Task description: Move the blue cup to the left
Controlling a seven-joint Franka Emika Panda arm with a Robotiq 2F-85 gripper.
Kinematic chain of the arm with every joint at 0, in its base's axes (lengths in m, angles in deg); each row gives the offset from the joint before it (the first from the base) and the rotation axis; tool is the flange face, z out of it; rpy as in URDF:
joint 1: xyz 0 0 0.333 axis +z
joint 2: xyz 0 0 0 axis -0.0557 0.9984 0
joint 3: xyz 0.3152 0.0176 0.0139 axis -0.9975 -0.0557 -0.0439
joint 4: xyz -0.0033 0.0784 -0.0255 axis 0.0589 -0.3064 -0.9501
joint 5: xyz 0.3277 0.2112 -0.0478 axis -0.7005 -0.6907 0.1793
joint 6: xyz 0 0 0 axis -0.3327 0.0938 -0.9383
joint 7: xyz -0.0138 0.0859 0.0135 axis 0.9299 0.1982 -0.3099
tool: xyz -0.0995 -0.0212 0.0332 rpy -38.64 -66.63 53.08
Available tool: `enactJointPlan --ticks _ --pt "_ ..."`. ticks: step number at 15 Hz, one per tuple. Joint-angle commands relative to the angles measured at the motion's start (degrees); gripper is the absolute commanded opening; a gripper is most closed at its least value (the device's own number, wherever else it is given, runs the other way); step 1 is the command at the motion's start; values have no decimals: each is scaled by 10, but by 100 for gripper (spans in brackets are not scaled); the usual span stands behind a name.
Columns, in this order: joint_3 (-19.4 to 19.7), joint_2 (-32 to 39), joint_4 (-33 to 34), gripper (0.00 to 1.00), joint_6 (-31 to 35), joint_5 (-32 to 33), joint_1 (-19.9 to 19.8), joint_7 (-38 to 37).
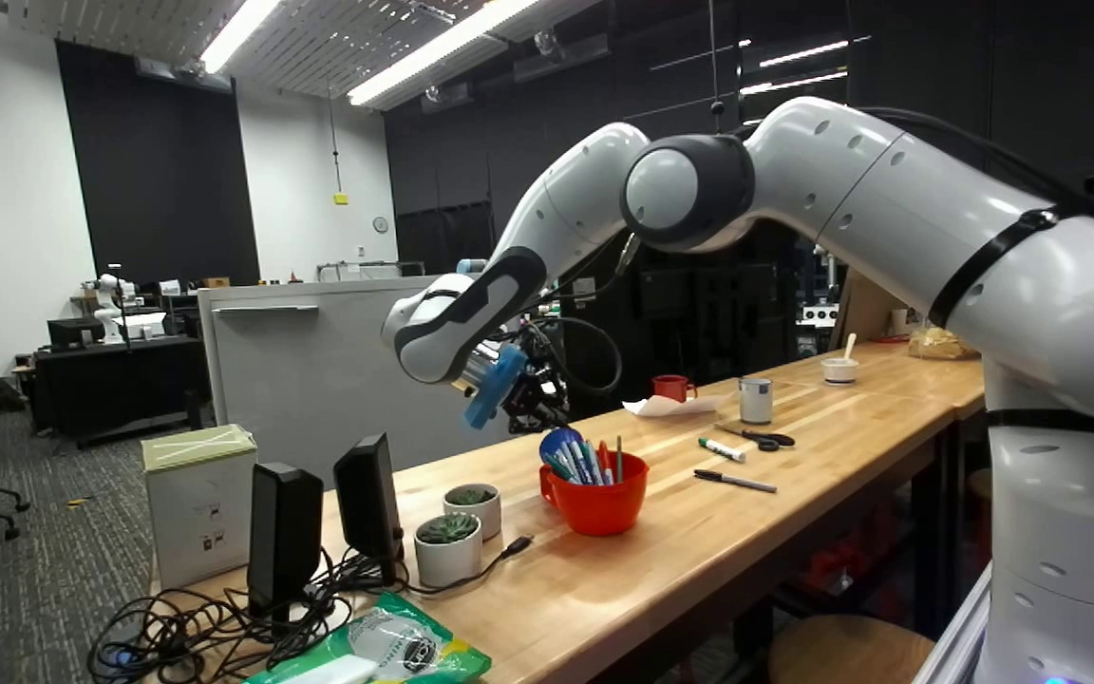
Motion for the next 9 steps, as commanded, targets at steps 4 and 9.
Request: enactJointPlan --ticks 4,9 --pt "-1 3 20 26 -16 -14 6 22" --pt "-1 2 20 53 -14 -17 7 25"
